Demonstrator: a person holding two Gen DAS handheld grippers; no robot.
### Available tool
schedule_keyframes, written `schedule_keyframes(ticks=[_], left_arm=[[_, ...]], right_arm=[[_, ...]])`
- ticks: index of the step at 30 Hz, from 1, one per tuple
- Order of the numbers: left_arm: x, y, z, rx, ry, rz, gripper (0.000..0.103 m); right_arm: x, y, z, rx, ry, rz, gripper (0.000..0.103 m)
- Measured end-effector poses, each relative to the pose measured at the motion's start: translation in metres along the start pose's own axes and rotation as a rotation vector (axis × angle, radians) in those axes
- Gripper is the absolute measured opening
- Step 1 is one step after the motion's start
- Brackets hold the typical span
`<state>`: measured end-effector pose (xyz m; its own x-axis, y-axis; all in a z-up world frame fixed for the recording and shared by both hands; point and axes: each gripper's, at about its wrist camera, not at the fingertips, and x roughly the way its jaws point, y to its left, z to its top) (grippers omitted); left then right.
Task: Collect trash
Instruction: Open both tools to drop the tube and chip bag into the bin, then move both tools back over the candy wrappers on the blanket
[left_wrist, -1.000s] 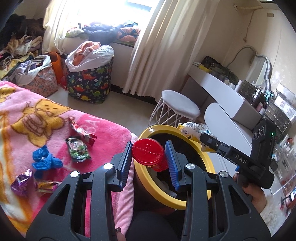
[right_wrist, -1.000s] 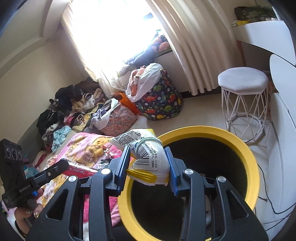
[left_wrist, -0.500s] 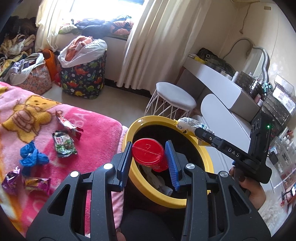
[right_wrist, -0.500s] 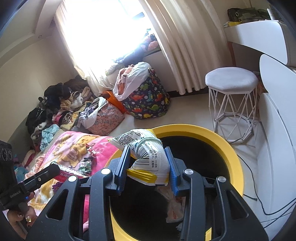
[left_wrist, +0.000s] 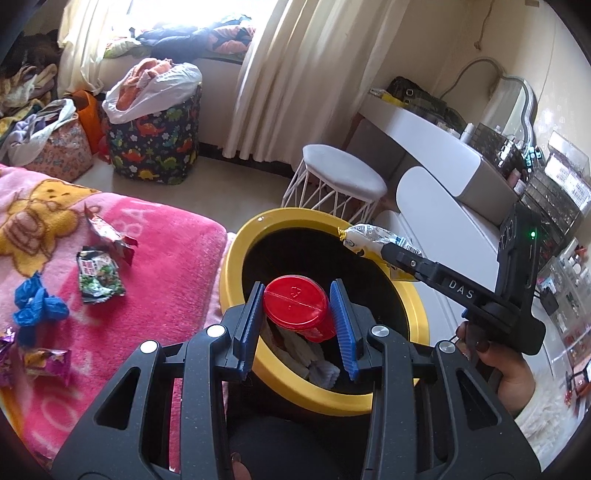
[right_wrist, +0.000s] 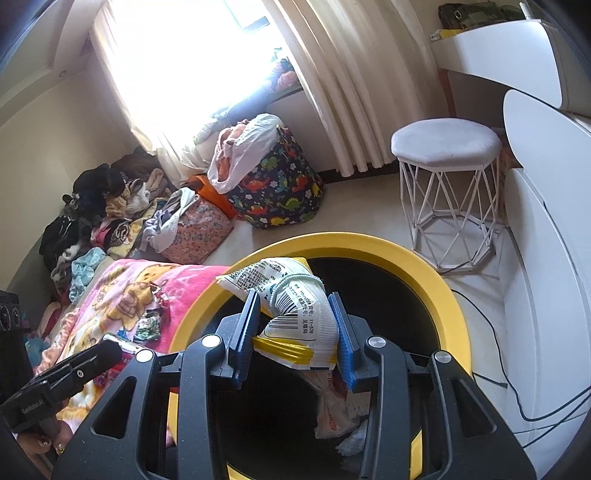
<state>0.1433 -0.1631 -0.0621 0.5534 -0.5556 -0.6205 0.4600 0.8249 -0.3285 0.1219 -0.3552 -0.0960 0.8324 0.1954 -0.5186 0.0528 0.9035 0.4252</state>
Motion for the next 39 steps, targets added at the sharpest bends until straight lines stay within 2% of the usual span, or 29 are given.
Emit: schedule_keyframes(ticks=[10,13,14,15,16,17,19,20,21,29,39], left_arm=[[0.018,-0.001,-0.005,-0.002,0.040,0.000,0.029],[0.019,0.004,-0.004,-0.008,0.040,0.023,0.031],[0.018,0.006,-0.004,-0.013,0.037,0.029,0.043],[0.015,0.009,-0.004,-0.021,0.032,0.040,0.051],[0.013,0.011,-0.004,-0.024,0.023,0.055,0.069],[0.007,0.014,-0.004,-0.023,0.007,0.074,0.078],[0.002,0.017,-0.003,-0.022,-0.007,0.092,0.082],[-0.002,0.019,-0.002,-0.022,-0.017,0.108,0.090],[-0.006,0.021,-0.002,-0.021,-0.027,0.127,0.092],[-0.036,0.034,0.000,-0.024,-0.090,0.216,0.092],[-0.062,0.048,-0.006,-0.028,-0.136,0.260,0.092]], right_arm=[[0.012,-0.014,-0.005,0.029,0.037,-0.018,0.037],[0.013,-0.019,-0.004,0.059,0.042,-0.005,0.046],[0.013,-0.019,-0.004,0.063,0.039,-0.006,0.054],[0.013,-0.019,-0.003,0.060,0.035,-0.012,0.057],[0.012,-0.018,-0.002,0.047,0.031,-0.020,0.058],[0.012,-0.016,-0.002,0.035,0.030,-0.025,0.058],[0.012,-0.012,-0.002,0.011,0.026,-0.032,0.058],[0.012,-0.009,-0.003,0.002,0.023,-0.028,0.058],[0.012,-0.007,-0.003,-0.004,0.022,-0.023,0.058],[0.005,0.023,-0.003,-0.081,-0.014,0.024,0.060],[-0.003,0.060,-0.004,-0.164,-0.044,0.080,0.060]])
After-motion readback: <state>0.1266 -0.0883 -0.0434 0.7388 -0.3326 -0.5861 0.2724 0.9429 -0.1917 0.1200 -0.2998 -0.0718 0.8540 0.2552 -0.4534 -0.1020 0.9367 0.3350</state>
